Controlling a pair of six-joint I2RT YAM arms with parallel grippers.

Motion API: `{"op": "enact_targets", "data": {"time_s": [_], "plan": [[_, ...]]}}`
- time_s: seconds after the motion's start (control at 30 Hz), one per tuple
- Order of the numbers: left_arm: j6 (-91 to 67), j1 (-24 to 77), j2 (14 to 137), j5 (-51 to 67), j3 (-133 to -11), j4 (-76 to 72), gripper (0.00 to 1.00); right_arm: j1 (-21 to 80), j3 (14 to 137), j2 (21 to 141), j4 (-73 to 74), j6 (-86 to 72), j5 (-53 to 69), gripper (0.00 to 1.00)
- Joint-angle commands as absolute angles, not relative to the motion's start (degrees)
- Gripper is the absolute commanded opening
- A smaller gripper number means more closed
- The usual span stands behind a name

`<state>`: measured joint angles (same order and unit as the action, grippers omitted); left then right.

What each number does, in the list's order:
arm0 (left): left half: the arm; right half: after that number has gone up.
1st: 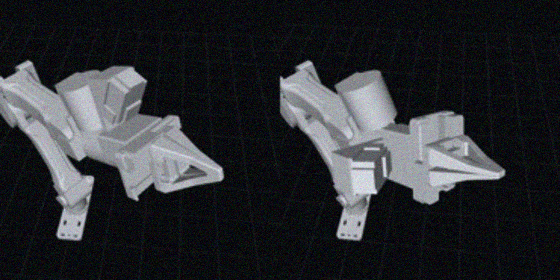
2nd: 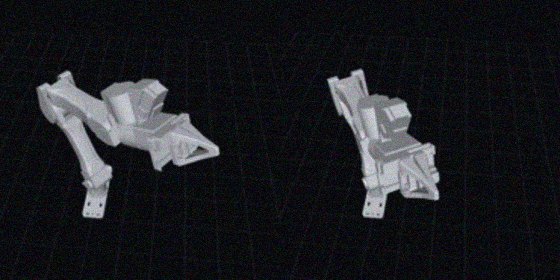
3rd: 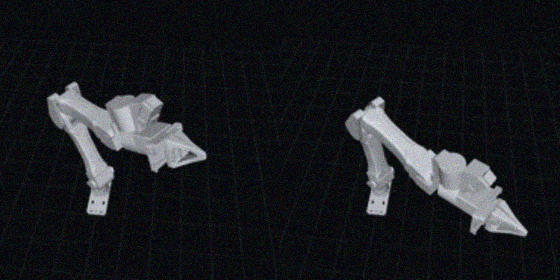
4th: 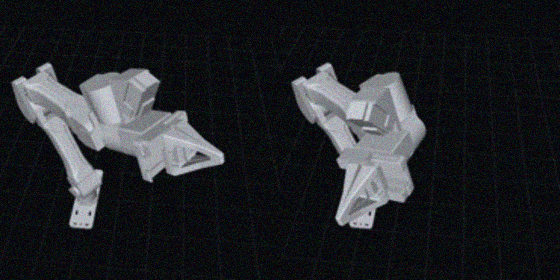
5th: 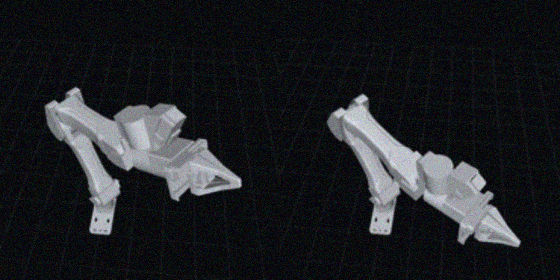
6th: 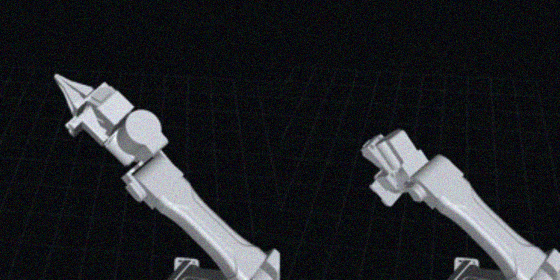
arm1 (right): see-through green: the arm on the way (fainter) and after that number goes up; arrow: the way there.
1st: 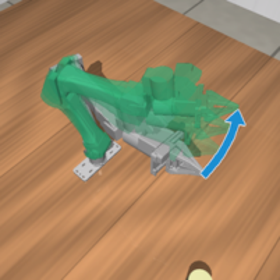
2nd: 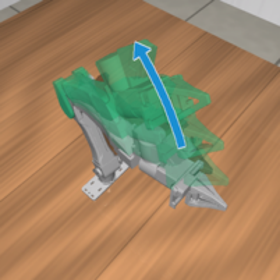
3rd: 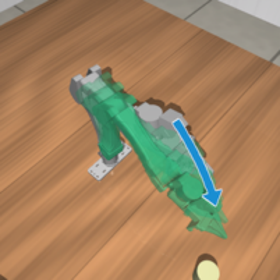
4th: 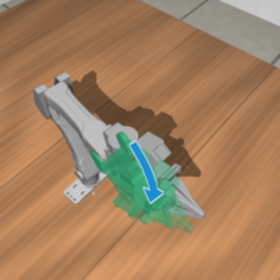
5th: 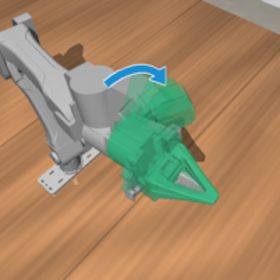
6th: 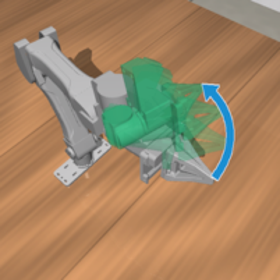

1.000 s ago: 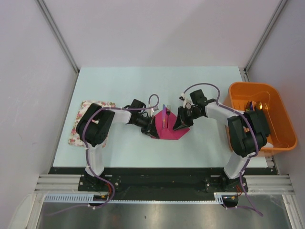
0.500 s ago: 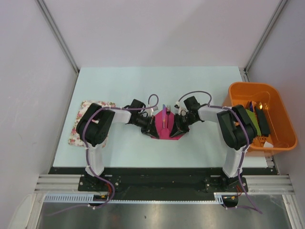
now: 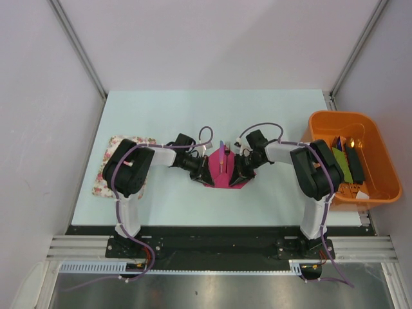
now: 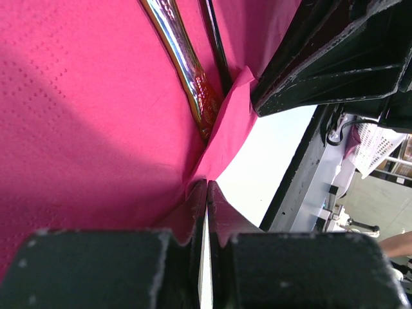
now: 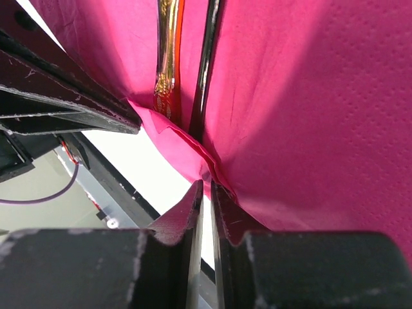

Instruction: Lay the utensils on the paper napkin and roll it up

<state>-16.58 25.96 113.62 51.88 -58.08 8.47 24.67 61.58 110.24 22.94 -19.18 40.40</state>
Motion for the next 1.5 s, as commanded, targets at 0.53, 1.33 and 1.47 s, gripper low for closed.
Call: {"op": "enact_targets", "data": {"time_s": [0.53, 1.33, 1.47], "plan": [[-16.3, 24.8, 114.6, 49.7, -57.4, 6.9, 0.04, 27.3, 63.1, 108.9, 23.7, -17.1, 38.9, 0.09], [-16.4, 24.4, 114.7, 49.1, -57.1, 6.9, 0.04, 27.2, 63.9, 103.0, 26.4, -16.9, 40.6, 0.1], [-16.3, 24.4, 114.5, 49.0, -57.0, 6.9, 0.03, 27.3, 62.9, 102.8, 25.9, -18.5, 42.0, 0.09]]}}
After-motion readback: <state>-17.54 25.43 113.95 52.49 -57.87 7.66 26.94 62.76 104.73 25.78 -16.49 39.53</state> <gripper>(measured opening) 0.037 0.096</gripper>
